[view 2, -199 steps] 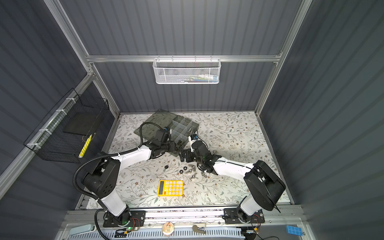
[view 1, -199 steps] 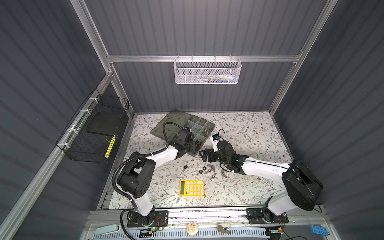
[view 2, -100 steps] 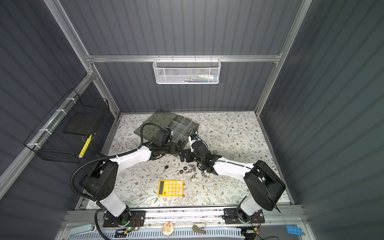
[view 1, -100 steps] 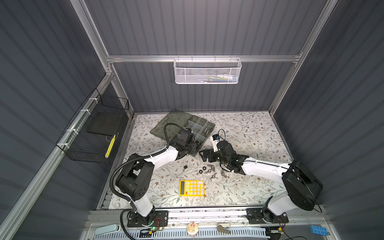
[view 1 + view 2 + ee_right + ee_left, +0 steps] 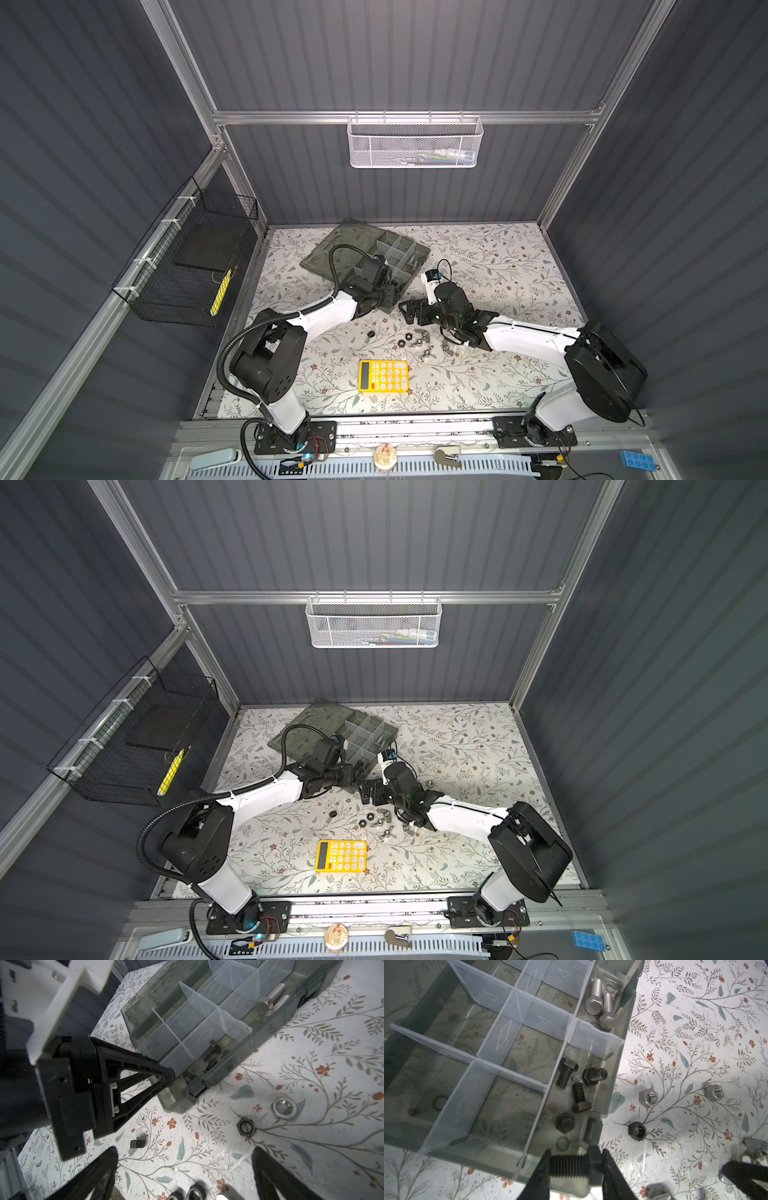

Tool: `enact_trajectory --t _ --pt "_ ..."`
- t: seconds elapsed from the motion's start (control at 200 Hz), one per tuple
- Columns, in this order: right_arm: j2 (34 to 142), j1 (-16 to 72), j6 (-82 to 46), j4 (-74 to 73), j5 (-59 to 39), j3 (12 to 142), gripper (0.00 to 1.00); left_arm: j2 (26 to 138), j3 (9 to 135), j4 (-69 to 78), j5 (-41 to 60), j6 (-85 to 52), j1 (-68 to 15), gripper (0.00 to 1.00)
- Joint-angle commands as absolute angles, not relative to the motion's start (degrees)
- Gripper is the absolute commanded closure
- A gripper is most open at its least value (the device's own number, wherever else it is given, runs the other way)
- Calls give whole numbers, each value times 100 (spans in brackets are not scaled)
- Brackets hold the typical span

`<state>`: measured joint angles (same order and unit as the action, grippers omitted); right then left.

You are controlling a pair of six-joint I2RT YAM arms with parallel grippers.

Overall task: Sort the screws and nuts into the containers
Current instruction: 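Lower the held black bolt toward a compartment with the left gripper, then open the left gripper to drop the black bolt into the compartment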

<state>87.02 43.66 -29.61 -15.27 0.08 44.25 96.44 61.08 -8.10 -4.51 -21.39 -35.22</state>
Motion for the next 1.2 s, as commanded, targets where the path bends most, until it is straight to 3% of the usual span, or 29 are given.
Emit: enact_trajectory --t 0.0,1.196 --pt "8552 4307 -3015 -1622 0 4333 1 9771 6042 -802 -508 -2048 -3553 67" --pt "8481 4155 -3094 -1793 -112 4122 1 10171 5768 -665 -589 -2013 -3550 54"
